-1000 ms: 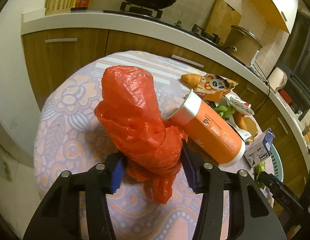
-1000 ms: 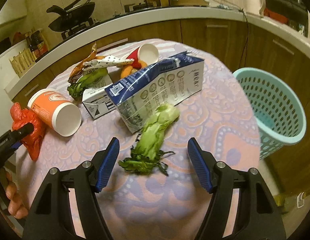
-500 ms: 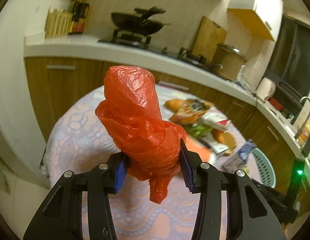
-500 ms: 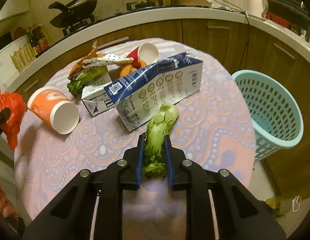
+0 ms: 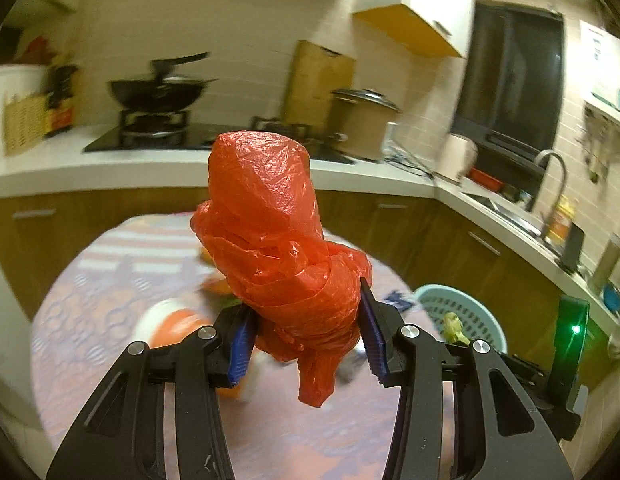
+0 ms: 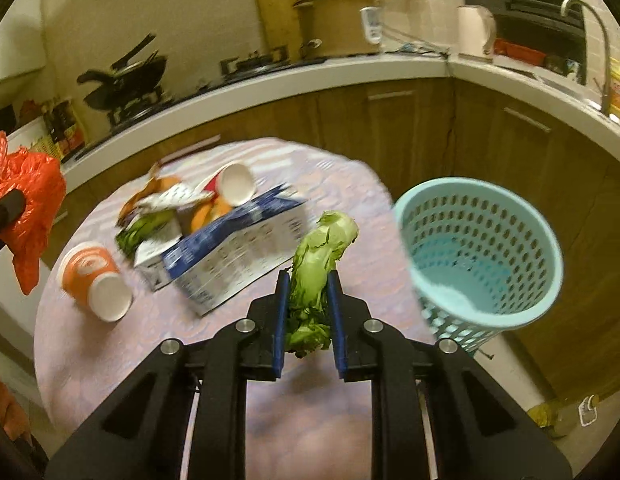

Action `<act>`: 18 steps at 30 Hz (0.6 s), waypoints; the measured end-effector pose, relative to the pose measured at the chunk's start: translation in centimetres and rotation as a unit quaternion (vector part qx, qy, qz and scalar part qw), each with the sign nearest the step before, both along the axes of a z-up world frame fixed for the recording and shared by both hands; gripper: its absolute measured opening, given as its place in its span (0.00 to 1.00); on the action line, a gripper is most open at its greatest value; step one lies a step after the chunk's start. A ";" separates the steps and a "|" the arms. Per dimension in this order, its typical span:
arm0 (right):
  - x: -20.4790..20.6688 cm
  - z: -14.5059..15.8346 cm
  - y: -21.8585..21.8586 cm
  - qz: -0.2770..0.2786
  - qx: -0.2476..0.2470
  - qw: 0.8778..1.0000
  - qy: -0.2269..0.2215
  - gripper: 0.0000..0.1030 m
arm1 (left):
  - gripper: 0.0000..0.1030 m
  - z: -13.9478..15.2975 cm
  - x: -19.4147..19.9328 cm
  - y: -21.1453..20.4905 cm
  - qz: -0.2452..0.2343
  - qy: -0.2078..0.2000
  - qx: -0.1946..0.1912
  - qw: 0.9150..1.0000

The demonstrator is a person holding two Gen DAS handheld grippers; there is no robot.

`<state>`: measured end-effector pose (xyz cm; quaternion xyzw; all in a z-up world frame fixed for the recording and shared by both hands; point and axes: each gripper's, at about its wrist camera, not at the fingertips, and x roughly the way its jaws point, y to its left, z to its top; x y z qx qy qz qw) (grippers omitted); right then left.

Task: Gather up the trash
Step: 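Carry the red bag and bok choy over the blue basket and open both tools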

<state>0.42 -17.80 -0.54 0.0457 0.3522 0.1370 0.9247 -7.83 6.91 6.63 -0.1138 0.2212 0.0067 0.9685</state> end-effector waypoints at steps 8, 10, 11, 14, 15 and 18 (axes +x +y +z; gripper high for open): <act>2.8 0.0 -7.0 -0.068 0.000 0.998 -0.009 0.16 | 0.43 -0.1 5.9 -7.9 -0.090 0.023 0.013 0.996; 3.9 -0.4 -8.9 -0.085 -0.002 0.996 -0.005 0.16 | 0.43 -0.6 7.5 -10.0 -0.113 0.038 0.012 0.993; 4.5 -0.7 -9.8 -0.092 -0.001 0.996 -0.001 0.16 | 0.43 -1.0 8.4 -11.0 -0.125 0.047 0.010 0.991; 6.2 -2.1 -12.3 -0.112 0.000 0.994 0.014 0.16 | 0.43 -2.3 11.2 -14.1 -0.157 0.077 0.008 0.985; 6.7 -2.6 -13.0 -0.119 0.001 0.993 0.020 0.16 | 0.43 -2.7 12.0 -14.9 -0.164 0.084 0.009 0.983; 8.6 -4.5 -14.9 -0.132 0.005 0.990 0.045 0.16 | 0.43 -4.6 14.5 -17.8 -0.186 0.109 0.012 0.976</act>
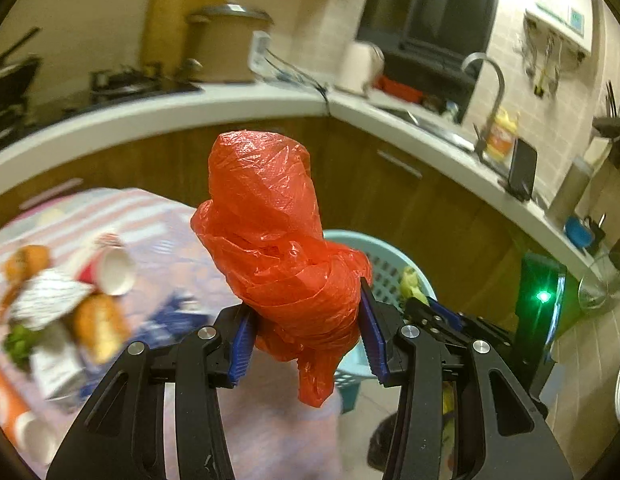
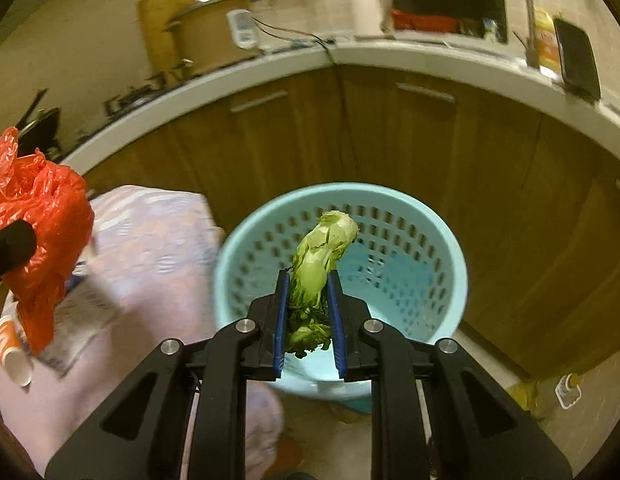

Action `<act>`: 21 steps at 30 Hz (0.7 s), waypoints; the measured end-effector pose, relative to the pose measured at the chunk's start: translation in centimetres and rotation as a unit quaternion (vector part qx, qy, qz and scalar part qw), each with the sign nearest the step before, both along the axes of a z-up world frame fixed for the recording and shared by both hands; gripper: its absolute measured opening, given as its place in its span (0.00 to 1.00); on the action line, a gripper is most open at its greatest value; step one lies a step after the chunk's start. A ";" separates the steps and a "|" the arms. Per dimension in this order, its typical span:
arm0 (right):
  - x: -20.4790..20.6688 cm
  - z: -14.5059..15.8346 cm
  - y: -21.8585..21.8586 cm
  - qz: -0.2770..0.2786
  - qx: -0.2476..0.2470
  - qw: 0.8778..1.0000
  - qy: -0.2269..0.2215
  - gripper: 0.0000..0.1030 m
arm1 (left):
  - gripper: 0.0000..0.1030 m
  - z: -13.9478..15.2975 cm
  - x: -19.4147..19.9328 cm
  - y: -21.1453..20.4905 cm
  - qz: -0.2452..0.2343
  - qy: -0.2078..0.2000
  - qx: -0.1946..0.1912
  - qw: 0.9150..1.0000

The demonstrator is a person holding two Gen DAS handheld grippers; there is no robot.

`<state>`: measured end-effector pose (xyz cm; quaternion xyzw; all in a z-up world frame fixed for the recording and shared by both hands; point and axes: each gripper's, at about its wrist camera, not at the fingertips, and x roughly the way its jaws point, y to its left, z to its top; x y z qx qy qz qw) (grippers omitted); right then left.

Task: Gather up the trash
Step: 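Carry the red bag and bok choy over the blue basket and open both tools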

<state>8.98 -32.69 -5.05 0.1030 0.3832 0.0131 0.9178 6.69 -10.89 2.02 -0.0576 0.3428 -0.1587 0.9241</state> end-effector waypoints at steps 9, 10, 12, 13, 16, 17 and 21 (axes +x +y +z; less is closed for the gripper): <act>3.5 -5.6 -3.4 -0.010 0.029 0.996 0.080 0.16 | 0.43 -6.7 5.9 -5.6 -0.059 0.083 0.007 0.995; 3.7 -5.9 -3.4 -0.010 0.030 0.996 0.085 0.16 | 0.43 -7.3 6.2 -5.8 -0.063 0.091 0.005 0.994; 4.0 -6.6 -3.6 -0.011 0.032 0.995 0.095 0.16 | 0.44 -7.9 6.8 -6.2 -0.069 0.102 0.003 0.992; 4.2 -6.9 -3.8 -0.011 0.032 0.995 0.098 0.16 | 0.45 -8.3 7.1 -6.3 -0.072 0.107 0.004 0.992; 4.1 -7.0 -3.6 -0.012 0.030 0.995 0.099 0.16 | 0.50 -8.8 7.3 -6.7 -0.076 0.112 0.010 0.991; 4.1 -7.0 -3.6 -0.012 0.030 0.995 0.099 0.16 | 0.51 -9.0 7.3 -6.9 -0.077 0.113 0.014 0.991; 4.1 -6.9 -3.8 -0.013 0.034 0.994 0.100 0.16 | 0.65 -8.9 7.0 -7.0 -0.077 0.112 0.019 0.990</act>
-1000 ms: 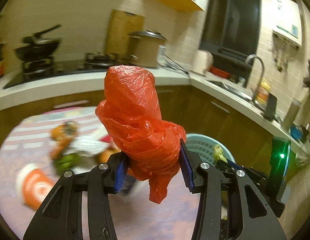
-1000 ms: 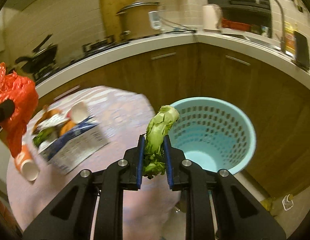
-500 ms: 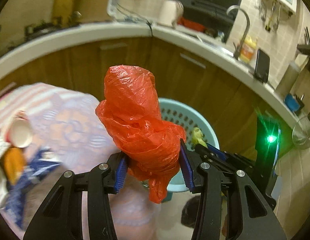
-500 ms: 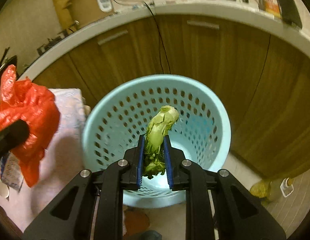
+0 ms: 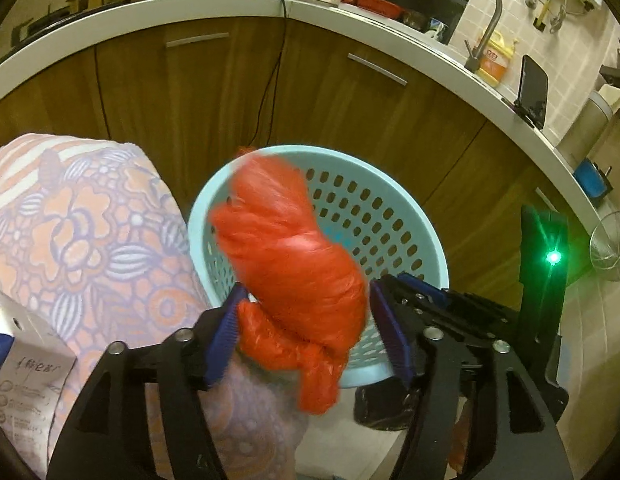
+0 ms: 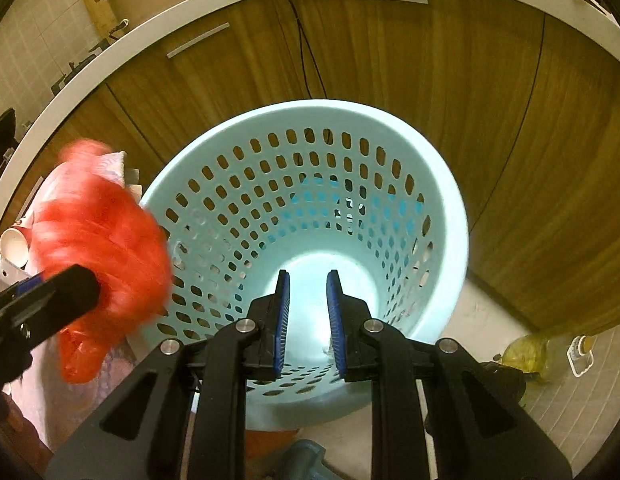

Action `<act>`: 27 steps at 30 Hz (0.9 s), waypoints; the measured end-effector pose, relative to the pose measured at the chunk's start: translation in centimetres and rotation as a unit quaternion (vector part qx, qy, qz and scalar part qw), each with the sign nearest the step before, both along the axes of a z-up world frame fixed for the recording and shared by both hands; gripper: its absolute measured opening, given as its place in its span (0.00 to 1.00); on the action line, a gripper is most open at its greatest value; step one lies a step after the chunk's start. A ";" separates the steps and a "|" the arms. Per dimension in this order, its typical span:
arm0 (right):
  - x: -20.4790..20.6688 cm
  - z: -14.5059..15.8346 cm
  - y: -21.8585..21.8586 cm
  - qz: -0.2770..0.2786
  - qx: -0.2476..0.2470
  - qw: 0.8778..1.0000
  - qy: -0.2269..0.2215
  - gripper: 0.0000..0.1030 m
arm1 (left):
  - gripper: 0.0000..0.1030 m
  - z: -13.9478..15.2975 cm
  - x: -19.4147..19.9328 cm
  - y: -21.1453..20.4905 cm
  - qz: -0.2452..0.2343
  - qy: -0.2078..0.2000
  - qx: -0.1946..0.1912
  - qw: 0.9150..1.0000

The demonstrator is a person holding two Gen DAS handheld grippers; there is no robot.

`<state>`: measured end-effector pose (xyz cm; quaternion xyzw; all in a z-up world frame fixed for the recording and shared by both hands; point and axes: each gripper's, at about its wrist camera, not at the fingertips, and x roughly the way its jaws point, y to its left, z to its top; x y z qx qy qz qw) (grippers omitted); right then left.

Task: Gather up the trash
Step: 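Carry the red bag and bok choy over the blue basket and open both tools, then move both tools back to the table toward the orange paper cup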

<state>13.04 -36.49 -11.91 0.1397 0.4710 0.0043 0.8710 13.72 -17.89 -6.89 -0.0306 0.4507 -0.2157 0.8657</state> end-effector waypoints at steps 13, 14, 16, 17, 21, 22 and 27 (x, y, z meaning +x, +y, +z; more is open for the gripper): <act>-2.3 3.7 0.4 0.004 0.001 0.999 -0.035 0.21 | 0.71 2.7 -2.5 2.2 0.024 -0.034 -0.012 0.999; -2.6 4.1 0.5 0.007 0.000 0.999 -0.040 0.22 | 0.71 3.2 -3.1 2.6 0.027 -0.039 -0.014 0.999; -3.1 5.3 1.3 0.015 -0.001 0.998 -0.053 0.22 | 0.71 3.9 -3.8 3.1 0.032 -0.049 -0.016 0.998; -3.5 5.9 1.7 0.019 -0.002 0.998 -0.060 0.23 | 0.71 4.4 -4.5 3.5 0.038 -0.056 -0.015 0.998; -4.8 8.3 3.8 0.043 -0.002 0.995 -0.089 0.23 | 0.71 6.2 -6.8 5.6 0.061 -0.081 -0.017 0.995; -5.3 9.0 4.6 0.053 -0.001 0.994 -0.098 0.23 | 0.71 6.7 -7.5 6.3 0.068 -0.088 -0.016 0.994; -7.4 11.5 8.4 0.096 -0.003 0.986 -0.133 0.32 | 0.75 9.1 -11.4 10.6 0.124 -0.130 0.002 0.984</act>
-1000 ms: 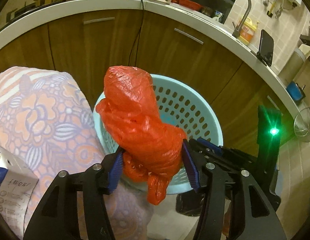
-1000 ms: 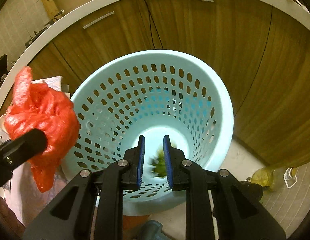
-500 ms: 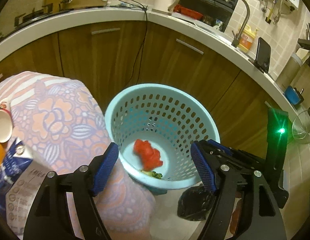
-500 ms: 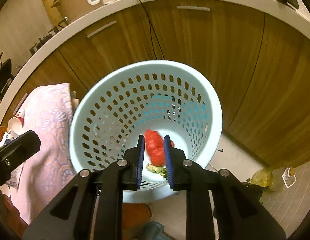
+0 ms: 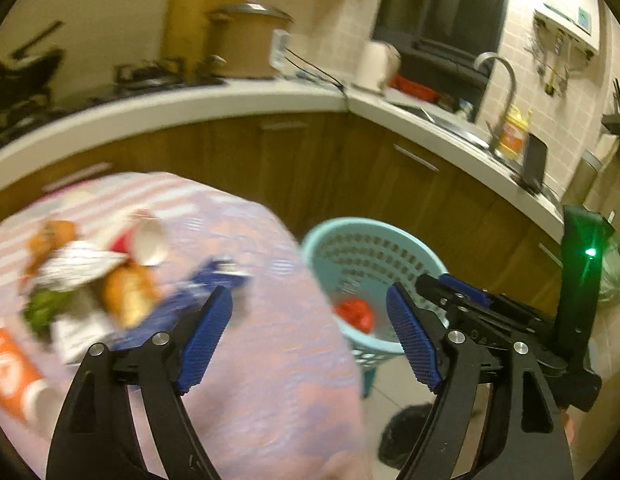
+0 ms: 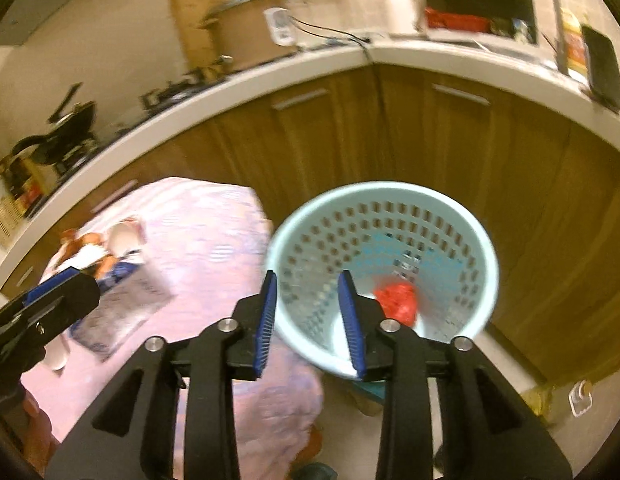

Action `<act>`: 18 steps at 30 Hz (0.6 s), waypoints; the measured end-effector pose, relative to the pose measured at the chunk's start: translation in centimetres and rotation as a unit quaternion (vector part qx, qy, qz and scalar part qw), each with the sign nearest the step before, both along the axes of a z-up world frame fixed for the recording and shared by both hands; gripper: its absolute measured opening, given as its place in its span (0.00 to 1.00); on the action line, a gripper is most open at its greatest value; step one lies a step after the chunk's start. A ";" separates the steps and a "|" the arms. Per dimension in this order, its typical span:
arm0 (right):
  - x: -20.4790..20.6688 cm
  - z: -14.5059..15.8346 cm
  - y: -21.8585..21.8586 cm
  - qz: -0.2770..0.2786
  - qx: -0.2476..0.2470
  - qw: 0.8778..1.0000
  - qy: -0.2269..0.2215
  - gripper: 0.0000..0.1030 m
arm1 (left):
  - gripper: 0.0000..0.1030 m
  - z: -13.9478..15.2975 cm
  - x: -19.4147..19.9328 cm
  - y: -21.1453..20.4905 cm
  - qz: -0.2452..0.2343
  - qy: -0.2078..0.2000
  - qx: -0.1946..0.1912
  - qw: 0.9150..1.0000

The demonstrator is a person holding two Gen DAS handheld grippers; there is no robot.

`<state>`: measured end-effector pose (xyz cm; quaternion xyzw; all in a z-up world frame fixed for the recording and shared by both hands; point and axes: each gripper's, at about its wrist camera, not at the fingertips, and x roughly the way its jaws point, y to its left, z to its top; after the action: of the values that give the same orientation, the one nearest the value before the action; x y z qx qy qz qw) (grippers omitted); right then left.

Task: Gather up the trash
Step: 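Move both tools back to the table toward the orange paper cup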

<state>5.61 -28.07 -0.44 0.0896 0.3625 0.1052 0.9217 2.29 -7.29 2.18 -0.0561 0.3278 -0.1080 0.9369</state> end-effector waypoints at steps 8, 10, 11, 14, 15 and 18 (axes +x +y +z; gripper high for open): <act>-3.4 1.1 7.3 0.074 -0.017 0.997 -0.029 0.46 | 0.79 0.8 -6.0 7.7 0.143 -0.026 0.059 0.988; -3.8 1.0 8.9 0.091 -0.022 0.995 -0.029 0.47 | 0.79 0.4 -7.0 9.4 0.172 -0.021 0.073 0.982; -4.0 0.9 9.5 0.096 -0.023 0.995 -0.029 0.47 | 0.80 -0.1 -7.8 10.5 0.188 -0.016 0.079 0.979; -4.3 0.4 11.6 0.114 -0.029 0.993 -0.023 0.48 | 0.81 -1.5 -9.0 12.7 0.216 0.004 0.093 0.972; -4.4 0.3 12.2 0.117 -0.030 0.992 -0.021 0.48 | 0.81 -2.1 -9.4 13.3 0.224 0.010 0.096 0.970; -4.7 -0.4 13.9 0.131 -0.035 0.991 -0.012 0.48 | 0.81 -3.6 -10.3 14.5 0.240 0.028 0.106 0.965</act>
<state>0.89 -14.16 -0.84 0.0075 0.3630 0.2133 0.9070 -8.01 7.23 -1.42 -0.0370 0.3401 0.1571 0.9264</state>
